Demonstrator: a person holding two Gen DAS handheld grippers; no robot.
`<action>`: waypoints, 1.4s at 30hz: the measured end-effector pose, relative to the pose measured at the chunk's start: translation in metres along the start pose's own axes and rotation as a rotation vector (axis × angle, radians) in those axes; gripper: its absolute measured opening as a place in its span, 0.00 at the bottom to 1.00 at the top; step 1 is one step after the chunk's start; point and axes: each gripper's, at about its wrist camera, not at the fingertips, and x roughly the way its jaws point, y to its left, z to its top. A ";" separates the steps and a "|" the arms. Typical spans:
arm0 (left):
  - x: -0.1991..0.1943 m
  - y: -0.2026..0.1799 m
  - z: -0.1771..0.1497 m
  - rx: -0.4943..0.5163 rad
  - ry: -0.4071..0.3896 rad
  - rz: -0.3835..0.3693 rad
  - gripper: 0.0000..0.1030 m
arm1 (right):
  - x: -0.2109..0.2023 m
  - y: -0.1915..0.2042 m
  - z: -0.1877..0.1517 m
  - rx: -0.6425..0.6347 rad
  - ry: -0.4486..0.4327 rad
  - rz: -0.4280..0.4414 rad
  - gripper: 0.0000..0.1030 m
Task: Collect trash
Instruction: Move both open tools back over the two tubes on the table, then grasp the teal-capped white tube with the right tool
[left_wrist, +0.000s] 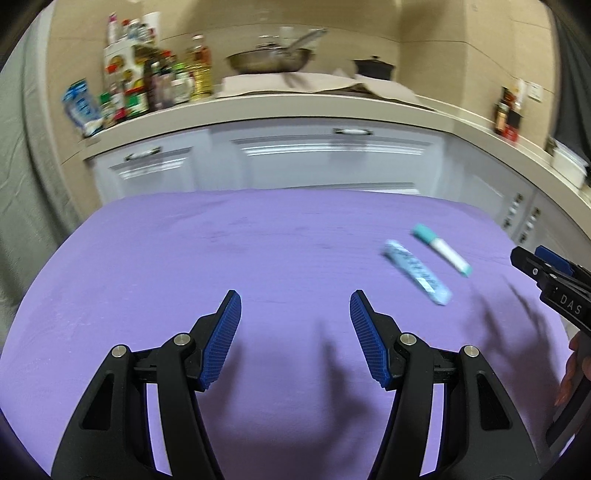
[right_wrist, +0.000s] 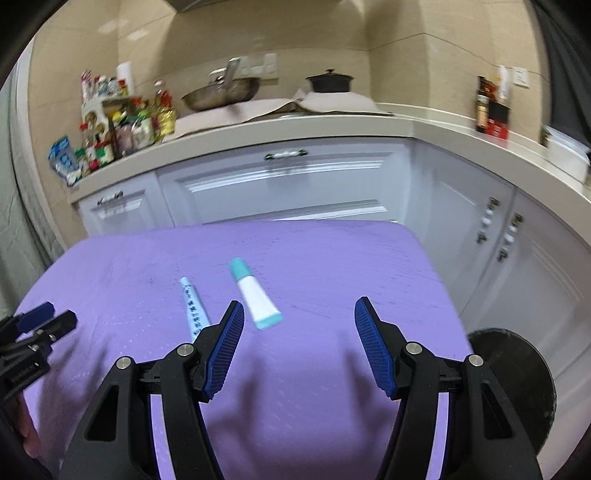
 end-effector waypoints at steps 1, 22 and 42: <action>0.002 0.008 0.001 -0.010 0.002 0.010 0.58 | 0.006 0.005 0.002 -0.013 0.010 -0.001 0.59; 0.021 0.065 0.001 -0.084 0.044 0.028 0.58 | 0.083 0.030 0.013 -0.056 0.260 -0.008 0.47; 0.025 0.014 0.000 -0.003 0.059 -0.029 0.59 | 0.052 0.002 0.006 -0.025 0.205 -0.033 0.20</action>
